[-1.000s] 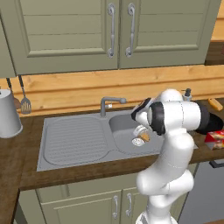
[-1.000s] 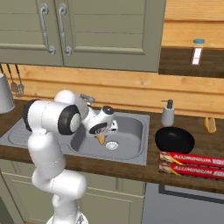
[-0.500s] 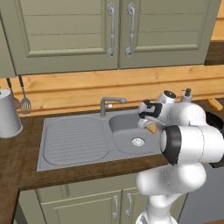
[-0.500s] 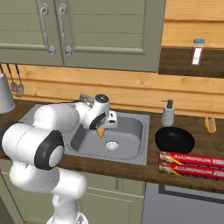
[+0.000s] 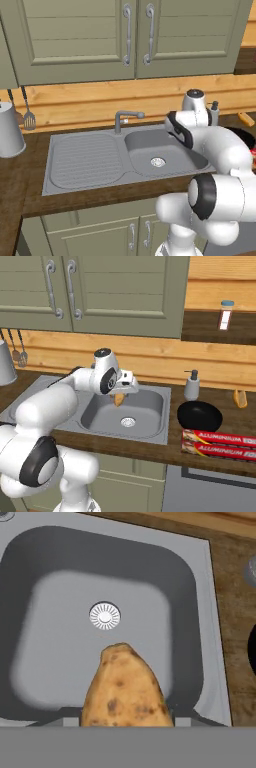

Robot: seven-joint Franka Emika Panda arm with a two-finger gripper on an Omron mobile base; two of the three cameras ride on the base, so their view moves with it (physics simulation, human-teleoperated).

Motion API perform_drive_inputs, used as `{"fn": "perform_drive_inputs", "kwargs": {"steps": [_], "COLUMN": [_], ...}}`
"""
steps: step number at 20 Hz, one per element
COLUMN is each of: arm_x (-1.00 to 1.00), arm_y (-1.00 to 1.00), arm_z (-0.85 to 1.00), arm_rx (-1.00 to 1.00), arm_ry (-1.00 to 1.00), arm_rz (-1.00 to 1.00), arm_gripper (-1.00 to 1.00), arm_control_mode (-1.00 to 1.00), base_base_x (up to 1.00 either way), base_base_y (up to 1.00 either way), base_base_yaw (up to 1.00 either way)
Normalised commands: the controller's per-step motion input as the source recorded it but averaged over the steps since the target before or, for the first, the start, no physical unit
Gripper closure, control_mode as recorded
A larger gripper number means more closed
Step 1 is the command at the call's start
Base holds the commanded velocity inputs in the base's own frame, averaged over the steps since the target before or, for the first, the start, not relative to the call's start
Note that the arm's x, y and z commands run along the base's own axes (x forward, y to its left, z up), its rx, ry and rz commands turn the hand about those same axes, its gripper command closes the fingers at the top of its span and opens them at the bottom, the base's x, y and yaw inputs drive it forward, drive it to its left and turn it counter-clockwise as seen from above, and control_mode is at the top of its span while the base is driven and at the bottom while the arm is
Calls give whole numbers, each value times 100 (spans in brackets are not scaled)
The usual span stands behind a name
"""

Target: Pick the potato from the sink and place it in the bowl. Then pick the bowl and place it in the microwave. Then close the microwave door and press the start button.

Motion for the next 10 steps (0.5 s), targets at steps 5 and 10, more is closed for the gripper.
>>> {"fn": "perform_drive_inputs", "kwargs": {"steps": [5,10], "arm_x": [-17,-9], "arm_y": [-79,-92], "arm_z": [19,9], "arm_rx": [-7,0], "arm_ry": [0,0], "arm_rz": [-20,-11], "arm_gripper": [100,100], "arm_control_mode": [-100,-100], "base_base_x": [0,0], "base_base_y": [0,0], "base_base_yaw": [0,0]}}
